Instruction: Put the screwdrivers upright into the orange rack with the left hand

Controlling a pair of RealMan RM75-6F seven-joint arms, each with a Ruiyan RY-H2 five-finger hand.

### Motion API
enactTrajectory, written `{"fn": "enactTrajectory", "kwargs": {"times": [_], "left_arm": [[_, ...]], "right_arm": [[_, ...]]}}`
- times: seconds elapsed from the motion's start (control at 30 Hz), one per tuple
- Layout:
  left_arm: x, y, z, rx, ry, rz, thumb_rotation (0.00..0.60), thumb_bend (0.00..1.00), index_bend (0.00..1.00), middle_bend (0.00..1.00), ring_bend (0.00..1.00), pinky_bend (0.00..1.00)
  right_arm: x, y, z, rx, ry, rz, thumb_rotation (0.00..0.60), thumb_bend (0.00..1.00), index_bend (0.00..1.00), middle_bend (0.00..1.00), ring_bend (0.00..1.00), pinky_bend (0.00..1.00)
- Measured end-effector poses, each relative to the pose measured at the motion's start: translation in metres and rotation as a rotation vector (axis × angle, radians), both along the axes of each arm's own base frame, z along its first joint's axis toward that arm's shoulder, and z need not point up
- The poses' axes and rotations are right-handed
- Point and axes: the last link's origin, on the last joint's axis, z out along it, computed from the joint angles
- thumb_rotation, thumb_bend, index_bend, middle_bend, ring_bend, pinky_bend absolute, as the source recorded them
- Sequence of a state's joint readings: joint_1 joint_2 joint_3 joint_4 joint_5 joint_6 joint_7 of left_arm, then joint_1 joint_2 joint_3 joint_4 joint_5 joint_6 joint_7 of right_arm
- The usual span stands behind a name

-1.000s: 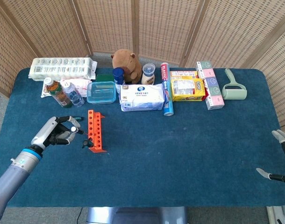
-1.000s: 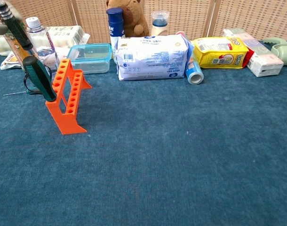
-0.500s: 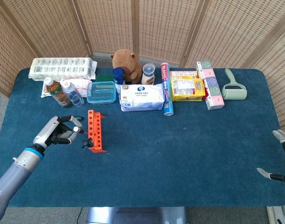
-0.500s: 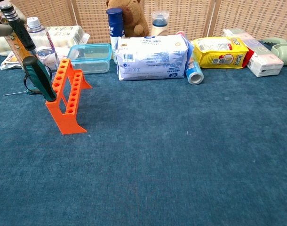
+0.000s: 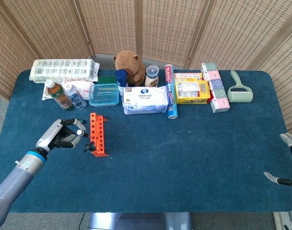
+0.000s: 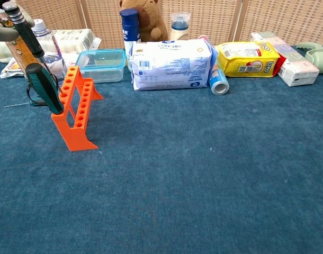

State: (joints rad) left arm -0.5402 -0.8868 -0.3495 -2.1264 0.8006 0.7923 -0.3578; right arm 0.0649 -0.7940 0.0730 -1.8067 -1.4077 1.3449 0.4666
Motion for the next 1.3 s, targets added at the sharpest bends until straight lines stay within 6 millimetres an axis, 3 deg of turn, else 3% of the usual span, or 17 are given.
{"fn": "enactTrajectory", "kwargs": {"times": [0.73, 1.3], "left_arm": [[-0.001, 0.005, 0.0, 0.0, 0.006, 0.007, 0.6, 0.46, 0.5, 1.0, 1.0, 1.0], [-0.008, 0.013, -0.012, -0.011, 0.03, 0.028, 0.6, 0.46, 0.5, 1.0, 1.0, 1.0]], "right_arm": [[0.0, -0.001, -0.001, 0.003, 0.004, -0.002, 0.6, 0.0, 0.02, 0.02, 0.0, 0.0], [-0.001, -0.001, -0.001, 0.005, 0.006, -0.006, 0.6, 0.0, 0.02, 0.02, 0.0, 0.0]]}}
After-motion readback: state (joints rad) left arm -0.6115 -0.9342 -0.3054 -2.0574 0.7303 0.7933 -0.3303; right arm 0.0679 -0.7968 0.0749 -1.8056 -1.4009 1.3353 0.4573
